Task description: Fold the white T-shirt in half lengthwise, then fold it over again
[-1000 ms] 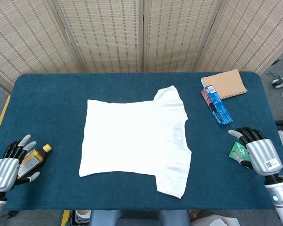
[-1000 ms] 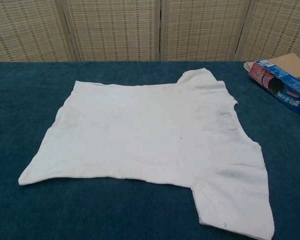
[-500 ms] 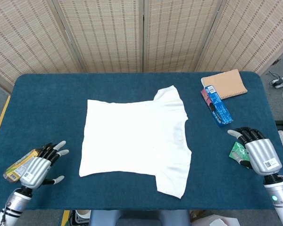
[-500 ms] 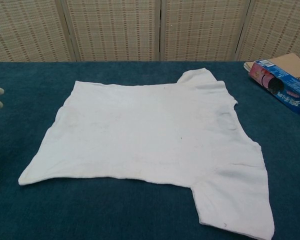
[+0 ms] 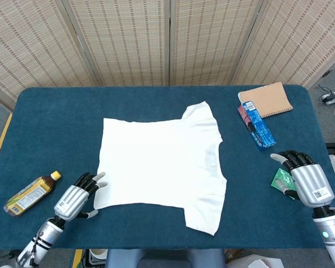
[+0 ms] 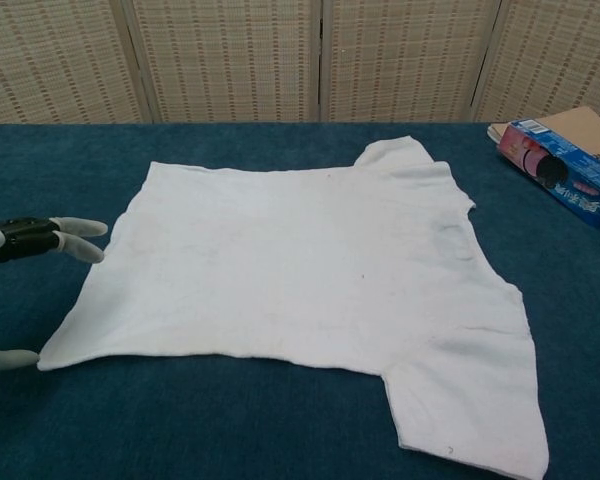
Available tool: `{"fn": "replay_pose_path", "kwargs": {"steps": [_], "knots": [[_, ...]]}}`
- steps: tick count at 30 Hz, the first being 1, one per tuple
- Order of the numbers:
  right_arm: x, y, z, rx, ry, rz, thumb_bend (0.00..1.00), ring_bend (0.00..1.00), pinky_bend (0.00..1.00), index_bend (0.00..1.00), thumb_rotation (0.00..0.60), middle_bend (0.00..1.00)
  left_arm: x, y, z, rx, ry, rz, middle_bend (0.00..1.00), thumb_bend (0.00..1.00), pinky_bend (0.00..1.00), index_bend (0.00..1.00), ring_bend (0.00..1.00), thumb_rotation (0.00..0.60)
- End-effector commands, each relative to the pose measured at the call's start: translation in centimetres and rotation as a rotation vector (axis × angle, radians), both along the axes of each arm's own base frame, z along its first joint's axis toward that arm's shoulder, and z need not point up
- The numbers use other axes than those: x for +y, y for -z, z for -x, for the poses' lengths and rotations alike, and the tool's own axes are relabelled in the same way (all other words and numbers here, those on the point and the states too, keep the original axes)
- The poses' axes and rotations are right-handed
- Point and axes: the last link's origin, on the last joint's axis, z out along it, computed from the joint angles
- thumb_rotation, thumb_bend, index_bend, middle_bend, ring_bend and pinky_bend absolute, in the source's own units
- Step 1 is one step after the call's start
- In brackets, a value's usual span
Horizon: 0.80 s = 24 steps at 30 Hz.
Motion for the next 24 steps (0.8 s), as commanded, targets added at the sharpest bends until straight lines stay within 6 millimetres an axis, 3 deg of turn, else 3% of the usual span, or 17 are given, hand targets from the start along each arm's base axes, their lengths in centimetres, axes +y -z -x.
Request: {"fn": "replay_pose_path", "kwargs": {"steps": [1,10,24], "knots": [[0.1,0.0,0.1,-0.002,0.004,0.002,0.26,0.19,0.25,0.25,0.600,0.27,0.0,1.0,0.3,0.014,-0.010,0.015,0.09,0.15,0.06,0.25,0.10,0.600],[0.2,-0.2,0.1,-0.001,0.006,0.009,0.26,0.19,0.25,0.25,0.600,0.27,0.1,2.7,0.6,0.029,-0.025,0.023,0.09,0.15,0.06,0.25,0.10,0.600],[0.4,-0.5,0.2,0.002,0.015,0.018,0.26,0.19,0.25,0.25,0.600,0.27,1.2,3.5,0.9,0.061,-0.035,-0.007,0.09,0.15,0.06,0.27,0.11,0.600]]}}
